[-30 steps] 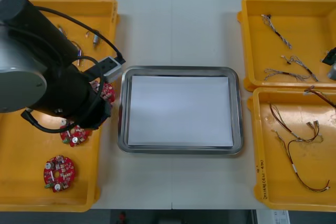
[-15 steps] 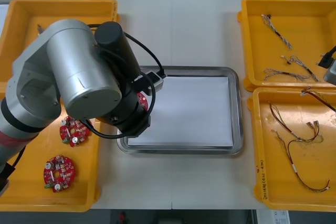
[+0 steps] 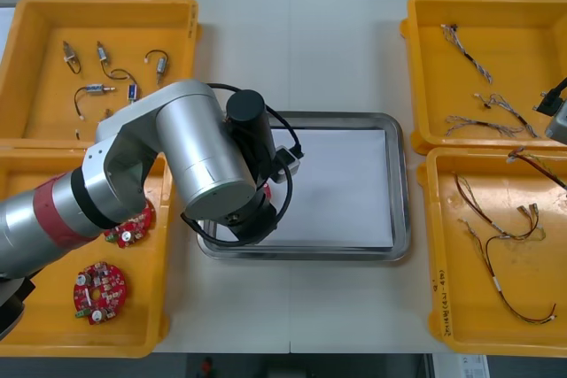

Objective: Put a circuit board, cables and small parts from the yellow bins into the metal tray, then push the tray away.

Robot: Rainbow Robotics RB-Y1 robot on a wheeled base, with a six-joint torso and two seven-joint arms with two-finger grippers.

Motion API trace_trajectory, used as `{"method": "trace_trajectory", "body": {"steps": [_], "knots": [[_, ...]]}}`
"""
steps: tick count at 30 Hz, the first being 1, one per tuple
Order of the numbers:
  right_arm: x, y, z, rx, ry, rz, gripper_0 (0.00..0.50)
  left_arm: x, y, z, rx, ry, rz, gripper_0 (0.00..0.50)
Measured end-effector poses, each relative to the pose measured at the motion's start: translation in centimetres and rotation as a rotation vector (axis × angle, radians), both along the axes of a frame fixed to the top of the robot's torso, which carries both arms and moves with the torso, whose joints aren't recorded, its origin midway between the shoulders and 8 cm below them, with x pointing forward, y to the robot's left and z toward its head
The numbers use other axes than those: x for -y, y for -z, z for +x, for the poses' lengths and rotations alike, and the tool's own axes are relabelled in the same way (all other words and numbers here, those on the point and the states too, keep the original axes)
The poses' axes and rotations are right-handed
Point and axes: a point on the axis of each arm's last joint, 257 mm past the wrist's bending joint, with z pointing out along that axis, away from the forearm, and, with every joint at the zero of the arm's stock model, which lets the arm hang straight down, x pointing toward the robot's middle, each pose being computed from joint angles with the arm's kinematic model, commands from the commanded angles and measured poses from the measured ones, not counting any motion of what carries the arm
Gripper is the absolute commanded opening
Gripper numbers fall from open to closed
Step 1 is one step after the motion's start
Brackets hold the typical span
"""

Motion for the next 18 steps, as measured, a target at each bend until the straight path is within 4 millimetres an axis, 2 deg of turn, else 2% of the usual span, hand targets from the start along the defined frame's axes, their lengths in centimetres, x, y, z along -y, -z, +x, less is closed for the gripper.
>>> {"method": "trace_trajectory", "body": {"steps": [6, 7, 9, 10, 11, 12, 18], "knots": [[-0.05, 0.02, -0.04, -0.002, -0.002, 0.001, 0.0, -0.07, 1.05, 0.05, -0.013, -0.001, 0.015, 0.005], [-0.06, 0.02, -0.05, -0.002, -0.002, 0.002, 0.0, -0.03, 1.07, 0.0, -0.014, 0.0, 0.015, 0.019], [-0.13, 0.05, -0.11, -0.005, -0.005, 0.003, 0.0, 0.11, 1.06, -0.08, -0.016, 0.003, 0.013, 0.183], [-0.18, 0.06, -0.15, -0.006, -0.006, 0.004, 0.0, 0.17, 1.06, -0.11, -0.017, 0.003, 0.012, 0.34], [-0.21, 0.08, -0.18, -0.007, -0.008, 0.005, 0.0, 0.23, 1.06, -0.15, -0.018, 0.004, 0.01, 0.445], [-0.26, 0.09, -0.22, -0.009, -0.009, 0.006, 0.0, 0.28, 1.06, -0.2, -0.02, 0.004, 0.009, 0.5], [-0.48, 0.17, -0.41, -0.017, -0.017, 0.012, 0.0, 0.43, 1.09, -0.35, -0.028, -0.027, -0.005, 0.5]]}}
